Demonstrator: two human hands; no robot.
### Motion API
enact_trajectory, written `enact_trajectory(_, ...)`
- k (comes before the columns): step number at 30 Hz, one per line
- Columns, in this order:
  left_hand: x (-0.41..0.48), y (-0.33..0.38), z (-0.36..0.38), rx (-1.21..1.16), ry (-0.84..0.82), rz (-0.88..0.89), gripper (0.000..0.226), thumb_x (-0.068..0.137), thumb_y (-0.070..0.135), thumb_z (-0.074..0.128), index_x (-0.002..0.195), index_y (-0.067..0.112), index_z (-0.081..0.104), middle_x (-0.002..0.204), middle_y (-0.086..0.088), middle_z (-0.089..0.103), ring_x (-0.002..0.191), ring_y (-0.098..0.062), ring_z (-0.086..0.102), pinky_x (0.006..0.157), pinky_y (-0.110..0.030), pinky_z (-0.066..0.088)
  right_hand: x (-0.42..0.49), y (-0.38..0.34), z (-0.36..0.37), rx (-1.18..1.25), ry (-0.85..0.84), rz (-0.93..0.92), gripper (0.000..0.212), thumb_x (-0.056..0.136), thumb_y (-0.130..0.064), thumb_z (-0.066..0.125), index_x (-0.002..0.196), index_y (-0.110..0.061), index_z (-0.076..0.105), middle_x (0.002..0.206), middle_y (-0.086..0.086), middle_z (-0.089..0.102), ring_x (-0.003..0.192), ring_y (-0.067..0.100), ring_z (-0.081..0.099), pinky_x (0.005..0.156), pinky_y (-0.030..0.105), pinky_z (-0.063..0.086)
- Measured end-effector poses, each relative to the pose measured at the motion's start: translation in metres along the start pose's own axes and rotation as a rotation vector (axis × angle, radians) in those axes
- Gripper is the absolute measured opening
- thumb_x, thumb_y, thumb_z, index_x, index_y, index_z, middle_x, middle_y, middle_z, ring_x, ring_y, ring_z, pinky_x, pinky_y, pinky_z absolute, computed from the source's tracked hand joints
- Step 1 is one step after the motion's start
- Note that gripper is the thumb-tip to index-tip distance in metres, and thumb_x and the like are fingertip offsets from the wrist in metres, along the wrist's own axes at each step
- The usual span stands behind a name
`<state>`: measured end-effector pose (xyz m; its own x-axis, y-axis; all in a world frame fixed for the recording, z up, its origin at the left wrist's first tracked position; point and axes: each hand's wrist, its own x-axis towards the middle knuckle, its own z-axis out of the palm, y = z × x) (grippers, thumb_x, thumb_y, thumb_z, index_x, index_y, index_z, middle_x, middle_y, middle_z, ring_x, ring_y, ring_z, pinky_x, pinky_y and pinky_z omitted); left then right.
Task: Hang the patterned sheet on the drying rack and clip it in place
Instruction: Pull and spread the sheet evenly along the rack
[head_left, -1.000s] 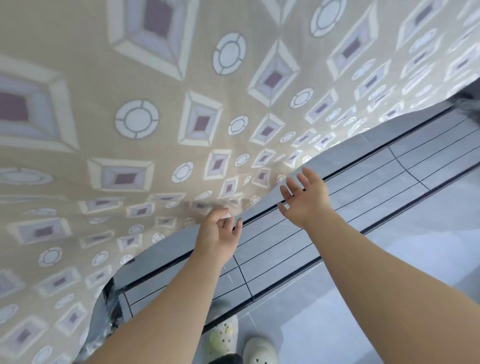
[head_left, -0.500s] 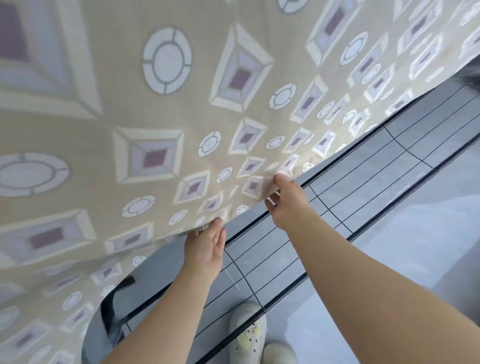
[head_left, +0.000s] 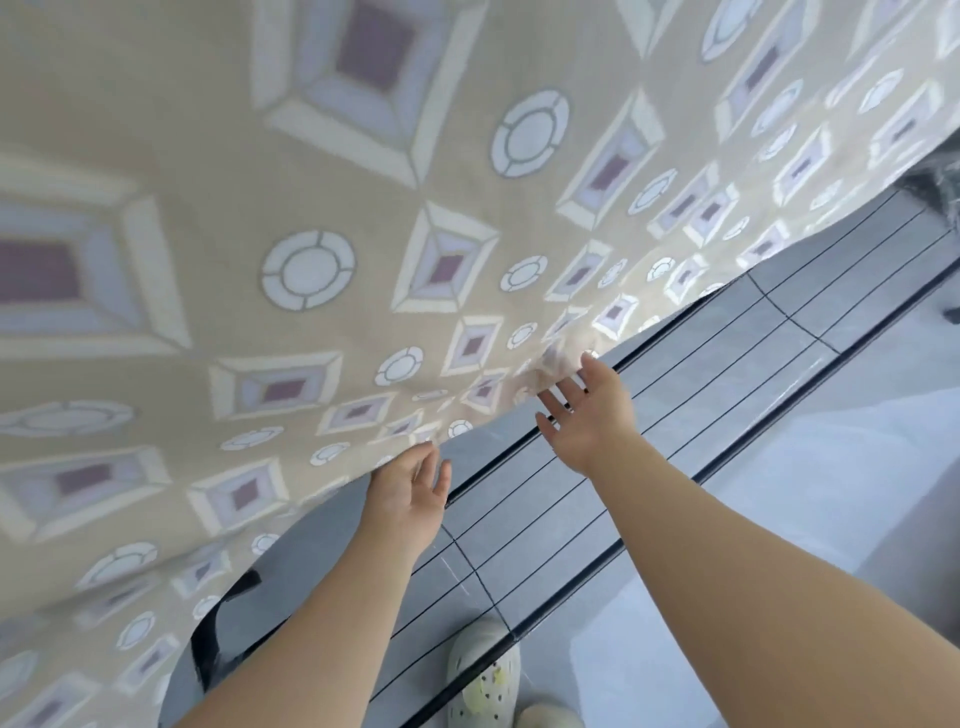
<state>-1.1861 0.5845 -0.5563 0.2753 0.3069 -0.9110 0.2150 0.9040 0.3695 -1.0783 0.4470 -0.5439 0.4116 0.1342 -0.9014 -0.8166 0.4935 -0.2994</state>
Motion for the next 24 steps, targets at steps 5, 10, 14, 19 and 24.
enact_trajectory(5, -0.008, -0.022, 0.049, -0.06, -0.015, -0.044, 0.017, 0.09, -0.003, 0.051, 0.08, 0.011, 0.052, 0.094, 0.002, 0.058, 0.101, -0.014, 0.057, 0.094, -0.03, 0.043, 0.009, -0.062, -0.004, 0.152, -0.046, -0.019, 0.036, 0.088, -0.037, 0.055, 0.122, -0.026, 0.057, 0.121, 0.0, 0.061, 0.112, 0.021, 0.058, 0.103, 0.037, 0.039)
enact_trajectory(10, -0.01, -0.059, 0.103, -0.101, -0.04, -0.057, 0.02, 0.091, -0.007, 0.046, 0.085, 0.012, 0.051, 0.101, 0.0, 0.058, 0.107, -0.015, 0.056, 0.096, -0.032, 0.043, 0.032, -0.12, -0.023, 0.187, -0.07, -0.014, 0.035, 0.089, -0.032, 0.056, 0.123, -0.023, 0.053, 0.107, 0.003, 0.063, 0.096, 0.021, 0.061, 0.091, 0.034, 0.046)
enact_trajectory(14, -0.013, -0.087, 0.157, -0.19, -0.026, -0.013, 0.014, 0.093, -0.002, 0.049, 0.089, 0.011, 0.052, 0.102, 0.001, 0.057, 0.112, -0.015, 0.054, 0.097, -0.032, 0.043, 0.043, -0.178, -0.04, 0.122, -0.085, -0.021, 0.007, 0.091, -0.023, 0.056, 0.093, -0.018, 0.06, 0.092, 0.001, 0.06, 0.086, 0.018, 0.059, 0.085, 0.029, 0.047)
enact_trajectory(19, -0.018, -0.121, 0.219, -0.258, 0.006, 0.011, 0.013, 0.092, 0.012, 0.058, 0.105, 0.015, 0.056, 0.126, 0.003, 0.054, 0.106, -0.013, 0.055, 0.091, -0.029, 0.045, 0.05, -0.248, -0.065, 0.012, -0.082, -0.037, 0.013, 0.094, -0.026, 0.055, 0.094, -0.014, 0.058, 0.09, -0.001, 0.059, 0.081, 0.014, 0.057, 0.077, 0.025, 0.047)
enact_trajectory(24, -0.015, -0.141, 0.261, -0.104, 0.142, 0.09, 0.03, 0.091, 0.012, 0.059, 0.119, 0.022, 0.052, 0.14, 0.0, 0.051, 0.102, -0.008, 0.06, 0.081, -0.022, 0.046, 0.067, -0.291, -0.091, -0.276, 0.011, -0.074, 0.014, 0.096, -0.023, 0.05, 0.084, -0.018, 0.054, 0.081, -0.002, 0.055, 0.074, 0.011, 0.056, 0.063, 0.025, 0.045)
